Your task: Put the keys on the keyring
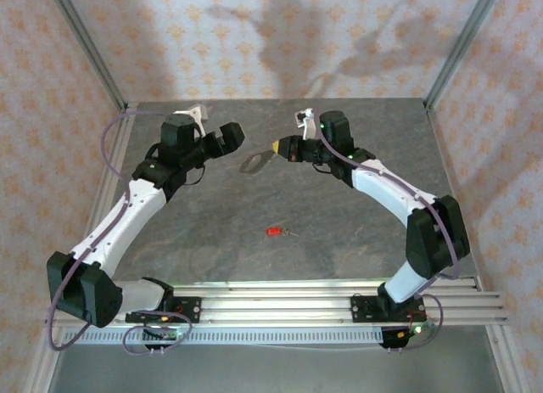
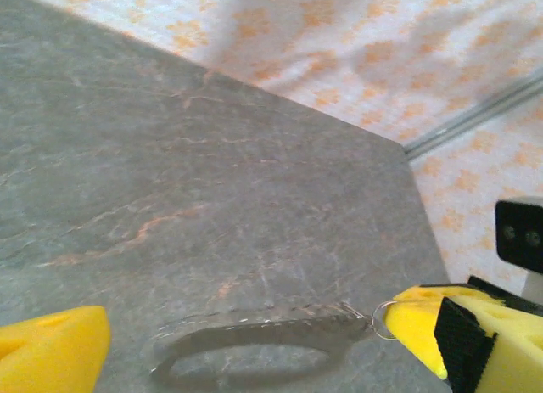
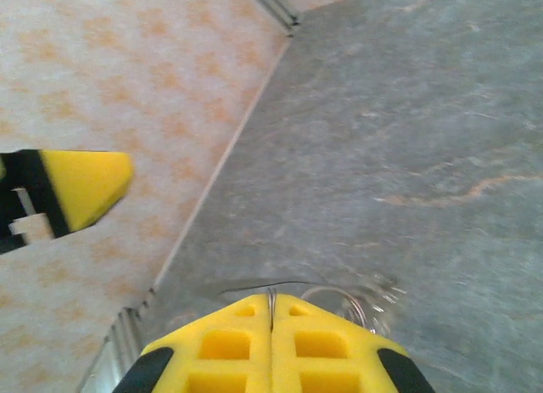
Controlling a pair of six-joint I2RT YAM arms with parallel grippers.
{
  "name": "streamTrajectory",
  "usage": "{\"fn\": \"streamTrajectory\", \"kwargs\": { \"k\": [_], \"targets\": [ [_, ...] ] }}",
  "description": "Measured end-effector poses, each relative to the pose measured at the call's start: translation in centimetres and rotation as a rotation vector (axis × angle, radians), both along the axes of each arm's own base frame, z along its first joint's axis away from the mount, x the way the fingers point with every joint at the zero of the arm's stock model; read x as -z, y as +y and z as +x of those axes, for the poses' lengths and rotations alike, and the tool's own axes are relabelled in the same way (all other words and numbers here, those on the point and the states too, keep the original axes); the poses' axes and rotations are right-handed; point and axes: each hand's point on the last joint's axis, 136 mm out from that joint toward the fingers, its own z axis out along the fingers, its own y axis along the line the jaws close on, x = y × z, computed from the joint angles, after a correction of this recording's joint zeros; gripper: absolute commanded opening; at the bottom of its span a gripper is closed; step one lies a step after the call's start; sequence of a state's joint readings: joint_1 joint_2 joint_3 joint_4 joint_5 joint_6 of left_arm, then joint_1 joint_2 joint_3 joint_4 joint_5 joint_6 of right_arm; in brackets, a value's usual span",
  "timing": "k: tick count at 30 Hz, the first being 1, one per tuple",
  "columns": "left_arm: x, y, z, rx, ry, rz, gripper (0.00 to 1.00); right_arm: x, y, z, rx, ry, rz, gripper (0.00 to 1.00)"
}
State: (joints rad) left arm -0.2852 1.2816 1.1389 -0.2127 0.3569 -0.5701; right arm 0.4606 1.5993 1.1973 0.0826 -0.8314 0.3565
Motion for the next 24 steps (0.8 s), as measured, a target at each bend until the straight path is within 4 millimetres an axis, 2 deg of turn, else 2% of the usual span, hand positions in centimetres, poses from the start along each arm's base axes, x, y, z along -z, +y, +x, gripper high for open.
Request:
{"fn": "streamTrajectory", "kwargs": {
  "k": [6, 11, 15, 20, 24],
  "targets": [
    [-1.2, -1.2, 0.1, 0.083, -0.053, 0.01, 0.98, -3.3, -0.7, -0.4, -0.046, -0.034, 0.113, 0.0],
    [-2.7, -2.4, 1.3, 0.13, -0.097, -0.012, 0.95, -4.5, -2.0, -0.3, -0.048, -0.053, 0.15, 0.0],
    [-3.1, -3.4, 1.7, 0.169, -0.113, -0.052, 0.93, -5.2, -2.8, -0.8, -0.052, -0.063, 0.166, 0.0],
    [-3.7, -5.1, 1.4, 0.226, -0.118, -0.114, 0.8, -6.6, -3.1, -1.5, -0.064, -0.087, 0.194, 0.0],
    [-5.0, -7.0, 0.7, 0.284, -0.142, -0.182, 0.78, -7.7, -3.2, -1.8, -0.068, -0.105, 0.23, 0.0]
  ]
}}
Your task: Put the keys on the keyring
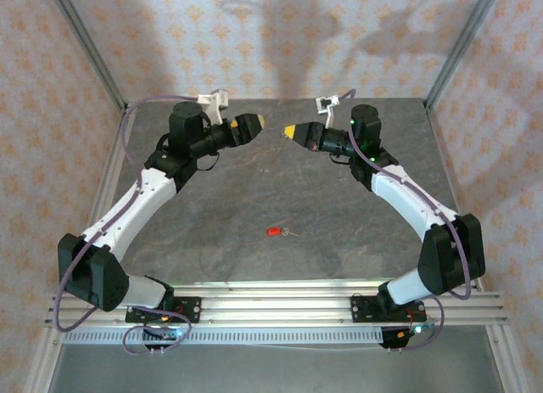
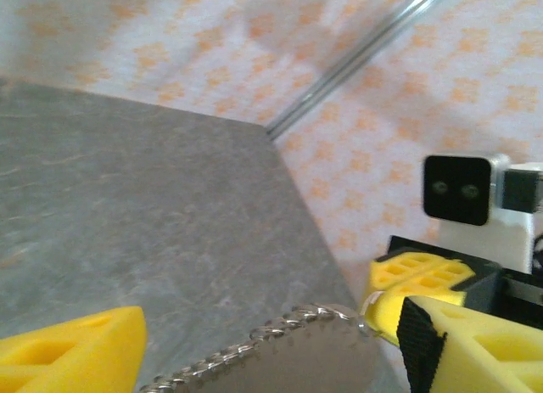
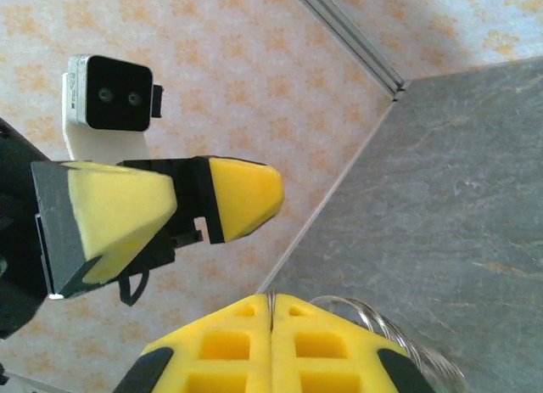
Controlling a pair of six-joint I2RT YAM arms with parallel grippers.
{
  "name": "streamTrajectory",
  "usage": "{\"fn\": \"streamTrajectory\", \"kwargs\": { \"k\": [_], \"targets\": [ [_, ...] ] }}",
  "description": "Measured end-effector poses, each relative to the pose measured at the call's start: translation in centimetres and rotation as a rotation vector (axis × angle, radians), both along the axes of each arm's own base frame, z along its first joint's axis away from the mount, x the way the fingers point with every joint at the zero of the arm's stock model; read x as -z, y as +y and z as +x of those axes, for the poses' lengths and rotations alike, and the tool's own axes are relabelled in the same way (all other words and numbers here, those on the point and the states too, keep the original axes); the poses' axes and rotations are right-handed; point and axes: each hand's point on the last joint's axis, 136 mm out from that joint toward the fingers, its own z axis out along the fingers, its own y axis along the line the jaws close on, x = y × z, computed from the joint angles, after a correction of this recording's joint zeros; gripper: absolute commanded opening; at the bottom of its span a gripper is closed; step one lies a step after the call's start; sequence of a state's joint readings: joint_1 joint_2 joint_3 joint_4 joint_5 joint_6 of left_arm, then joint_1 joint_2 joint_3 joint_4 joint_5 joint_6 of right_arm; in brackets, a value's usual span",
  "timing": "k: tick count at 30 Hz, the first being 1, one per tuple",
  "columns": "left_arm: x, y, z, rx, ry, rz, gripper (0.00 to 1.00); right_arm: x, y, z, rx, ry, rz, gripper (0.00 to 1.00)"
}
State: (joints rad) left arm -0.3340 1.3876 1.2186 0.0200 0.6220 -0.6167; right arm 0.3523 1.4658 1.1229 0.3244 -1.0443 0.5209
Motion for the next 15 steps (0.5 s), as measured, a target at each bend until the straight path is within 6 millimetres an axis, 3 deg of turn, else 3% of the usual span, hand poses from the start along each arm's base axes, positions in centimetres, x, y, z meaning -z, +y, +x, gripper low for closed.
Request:
{"fn": "streamTrajectory", "kwargs": {
  "k": [6, 11, 15],
  "targets": [
    [-1.2, -1.5, -0.5, 0.022, -0.016, -0.055, 0.73, -0.9, -0.1, -0.2, 0.005, 0.003, 0.065, 0.0],
    [-1.4, -2.3, -1.0, 0.05, -0.027, -0.054, 0.53, -1.2, -0.2, -0.2, 0.011, 0.018, 0.107, 0.0],
    [-1.5, -2.7, -1.2, 0.085, -0.033, -0.064, 0.53, -2.0, -0.2, -0.3, 0.012, 0.007, 0.134, 0.0]
  ]
}}
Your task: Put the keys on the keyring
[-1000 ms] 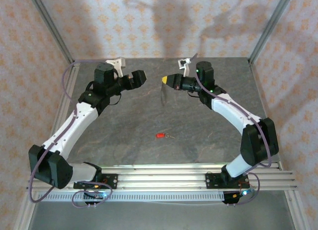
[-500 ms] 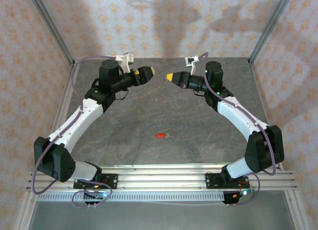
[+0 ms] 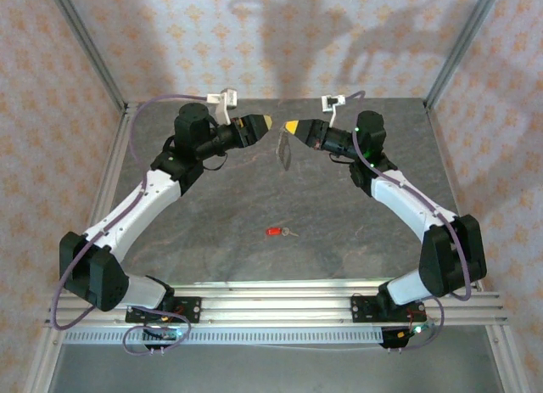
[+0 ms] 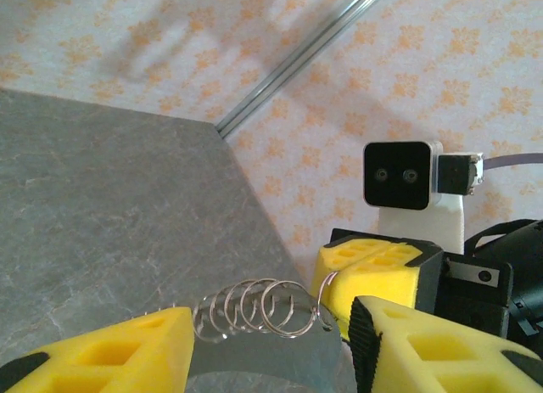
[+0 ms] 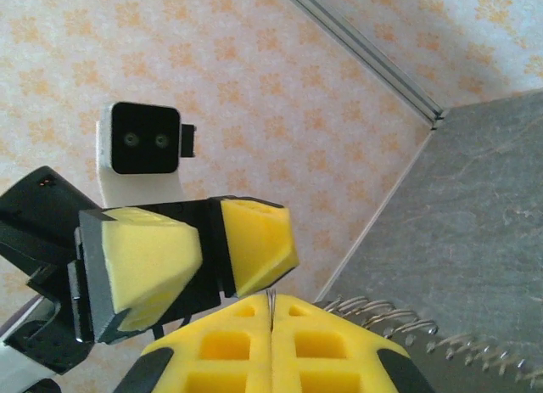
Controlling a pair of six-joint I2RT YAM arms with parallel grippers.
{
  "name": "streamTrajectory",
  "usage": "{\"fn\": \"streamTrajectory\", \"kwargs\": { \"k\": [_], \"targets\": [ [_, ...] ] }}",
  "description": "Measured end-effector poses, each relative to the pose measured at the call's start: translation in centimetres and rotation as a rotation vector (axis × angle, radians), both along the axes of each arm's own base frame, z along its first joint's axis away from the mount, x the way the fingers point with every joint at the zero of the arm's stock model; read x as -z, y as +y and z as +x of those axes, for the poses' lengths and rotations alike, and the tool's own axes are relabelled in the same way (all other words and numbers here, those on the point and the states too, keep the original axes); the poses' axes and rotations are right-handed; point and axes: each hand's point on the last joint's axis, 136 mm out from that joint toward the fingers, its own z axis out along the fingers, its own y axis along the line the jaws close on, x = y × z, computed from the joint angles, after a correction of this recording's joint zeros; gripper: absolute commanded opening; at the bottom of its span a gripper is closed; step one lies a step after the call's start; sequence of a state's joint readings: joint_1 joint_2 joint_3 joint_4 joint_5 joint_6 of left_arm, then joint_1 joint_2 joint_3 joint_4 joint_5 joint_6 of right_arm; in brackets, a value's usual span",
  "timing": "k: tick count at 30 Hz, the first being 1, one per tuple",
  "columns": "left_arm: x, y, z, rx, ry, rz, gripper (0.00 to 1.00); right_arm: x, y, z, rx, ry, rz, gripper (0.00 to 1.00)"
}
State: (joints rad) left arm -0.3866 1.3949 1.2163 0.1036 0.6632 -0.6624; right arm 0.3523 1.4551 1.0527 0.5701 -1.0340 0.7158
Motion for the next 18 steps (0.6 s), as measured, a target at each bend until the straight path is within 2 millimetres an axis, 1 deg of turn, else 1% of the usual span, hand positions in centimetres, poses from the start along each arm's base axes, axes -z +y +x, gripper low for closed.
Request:
{"fn": "streamTrajectory", "kwargs": {
  "k": [7, 13, 18],
  "targets": [
    [-0.3, -1.2, 0.1, 0.063, -0.018, -0.042, 0.55, -0.9, -0.1, 0.0, 0.003, -0.002, 0.032, 0.0],
    [-0.8, -2.3, -0.4, 0.11, -0.043, -0.058, 0.55, -1.4, -0.1, -0.1, 0.0, -0.004, 0.052, 0.0],
    [-0.7, -3.1, -0.6, 0.135, -0.049, -0.063, 0.53, -1.6, 0.1, -0.2, -0.004, -0.003, 0.06, 0.0]
  ]
}}
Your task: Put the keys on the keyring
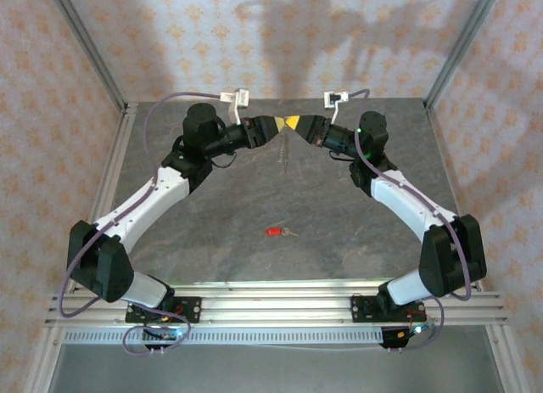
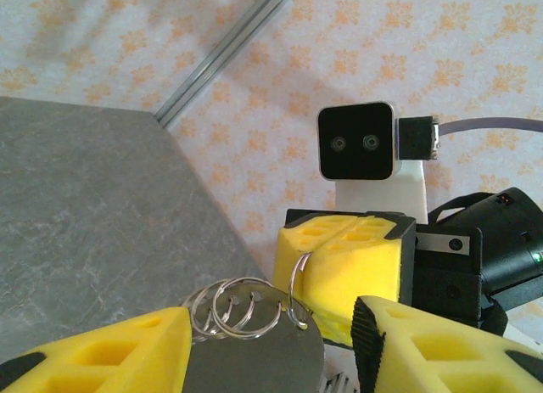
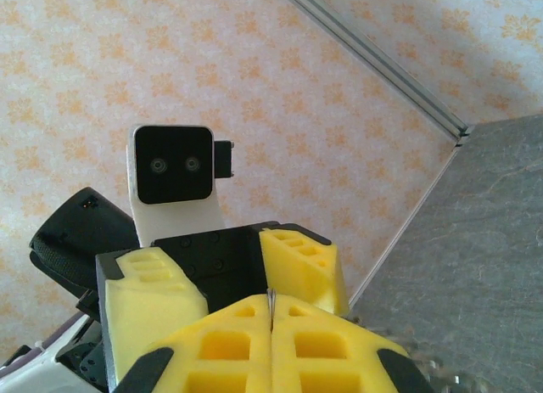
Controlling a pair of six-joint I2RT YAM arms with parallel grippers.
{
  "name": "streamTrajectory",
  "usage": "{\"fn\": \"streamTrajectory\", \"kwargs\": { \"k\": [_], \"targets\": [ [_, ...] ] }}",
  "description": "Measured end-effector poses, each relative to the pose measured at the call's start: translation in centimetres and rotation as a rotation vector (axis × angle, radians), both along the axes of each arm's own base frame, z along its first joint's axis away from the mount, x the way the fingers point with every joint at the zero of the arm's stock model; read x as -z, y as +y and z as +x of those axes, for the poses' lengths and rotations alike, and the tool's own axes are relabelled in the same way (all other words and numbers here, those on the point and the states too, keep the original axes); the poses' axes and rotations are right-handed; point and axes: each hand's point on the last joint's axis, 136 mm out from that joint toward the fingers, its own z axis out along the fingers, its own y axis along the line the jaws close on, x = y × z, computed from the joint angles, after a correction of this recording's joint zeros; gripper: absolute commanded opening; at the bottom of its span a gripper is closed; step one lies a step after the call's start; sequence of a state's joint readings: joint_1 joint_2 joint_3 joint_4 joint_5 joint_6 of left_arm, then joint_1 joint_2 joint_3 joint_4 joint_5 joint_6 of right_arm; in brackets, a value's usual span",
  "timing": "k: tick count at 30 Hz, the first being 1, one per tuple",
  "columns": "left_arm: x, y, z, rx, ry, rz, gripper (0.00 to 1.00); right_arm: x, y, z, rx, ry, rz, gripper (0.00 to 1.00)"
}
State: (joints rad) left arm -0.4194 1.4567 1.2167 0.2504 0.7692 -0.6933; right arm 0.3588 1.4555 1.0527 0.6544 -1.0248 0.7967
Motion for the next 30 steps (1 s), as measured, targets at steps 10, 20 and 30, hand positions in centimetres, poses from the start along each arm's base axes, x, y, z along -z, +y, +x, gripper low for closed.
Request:
{"fn": "streamTrajectory", "kwargs": {
  "k": [10, 20, 30],
  "targets": [
    [-0.3, -0.4, -0.2, 0.015, -0.004, -0.016, 0.47, -0.1, 0.5, -0.4, -0.015, -0.005, 0.003, 0.0],
    [-0.4, -0.3, 0.0, 0.006, -0.016, -0.011, 0.47, -0.2, 0.6, -0.4, -0.011, -0.008, 0.004, 0.0],
    [-1.3, 0.3, -0.2, -0.025, -0.072, 0.009, 0.47, 0.0, 0.6, -0.3, -0.006, -0.007, -0.001, 0.0]
  ]
}}
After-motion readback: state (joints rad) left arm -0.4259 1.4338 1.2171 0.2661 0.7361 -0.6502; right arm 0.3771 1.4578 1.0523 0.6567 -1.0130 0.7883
